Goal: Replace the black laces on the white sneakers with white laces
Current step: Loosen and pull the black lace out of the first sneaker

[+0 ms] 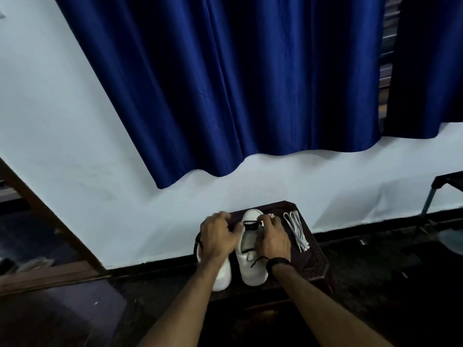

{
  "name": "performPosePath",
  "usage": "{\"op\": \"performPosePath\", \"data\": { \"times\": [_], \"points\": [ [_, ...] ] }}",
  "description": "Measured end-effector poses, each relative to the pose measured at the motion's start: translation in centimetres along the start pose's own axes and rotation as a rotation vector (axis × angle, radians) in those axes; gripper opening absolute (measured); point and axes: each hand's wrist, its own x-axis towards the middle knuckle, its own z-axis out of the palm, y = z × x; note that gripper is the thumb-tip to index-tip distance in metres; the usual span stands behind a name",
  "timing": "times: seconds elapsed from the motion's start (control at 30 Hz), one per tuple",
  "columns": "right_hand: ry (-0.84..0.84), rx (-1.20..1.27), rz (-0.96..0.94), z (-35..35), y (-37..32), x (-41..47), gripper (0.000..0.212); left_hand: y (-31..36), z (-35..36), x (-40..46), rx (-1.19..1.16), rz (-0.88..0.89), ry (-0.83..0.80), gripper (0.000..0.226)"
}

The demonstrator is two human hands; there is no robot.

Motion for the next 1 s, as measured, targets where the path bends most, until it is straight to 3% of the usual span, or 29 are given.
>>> {"op": "performPosePath", "data": {
  "times": [0.13, 0.27, 0.33, 0.43, 0.6, 0.8, 0.87, 0.93, 1.0],
  "points": [
    [-0.160, -0.239, -0.205, -1.0, -0.1, 1.9, 0.043, -0.1, 2.5, -2.0, 0.166, 0.120, -0.046, 0.025],
    [-0.407, -0.461, -0.367, -1.5, -1.0, 4.3, 0.039, 0.1, 3.0, -2.4, 0.193, 0.107, 0.001, 0.016],
    [-0.412, -0.512, -0.373, -1.2, -1.5, 5.2, 0.029, 0.0, 3.3, -2.5, 0.213, 0.105, 0.018, 0.013],
    [-0.291, -0.525, -0.387, -0.9, -1.7, 5.8, 0.025, -0.2, 3.7, -2.5, 0.202, 0.086, 0.032, 0.015],
    [-0.195, -0.251, -0.295, -0.7, -0.4, 4.9, 0.023, 0.1, 3.8, -2.4, 0.230, 0.019, 0.034, 0.022],
    [0.018, 0.412, 0.261, -0.8, 0.1, 4.9, 0.017, 0.4, 3.6, -2.8, 0.260, 0.002, 0.056, 0.018],
    [-0.131, 0.321, 0.101, -1.1, 0.0, 5.6, 0.028, 0.4, 3.6, -2.9, 0.261, -0.008, 0.056, 0.016],
    [-0.393, -0.013, -0.202, -2.1, -0.8, 6.2, 0.029, 0.3, 3.5, -2.9, 0.266, -0.011, 0.049, 0.013],
    [-0.527, -0.411, -0.437, -3.1, -2.0, 6.9, 0.029, 0.3, 3.4, -2.9, 0.278, -0.017, 0.028, 0.014]
  ]
}}
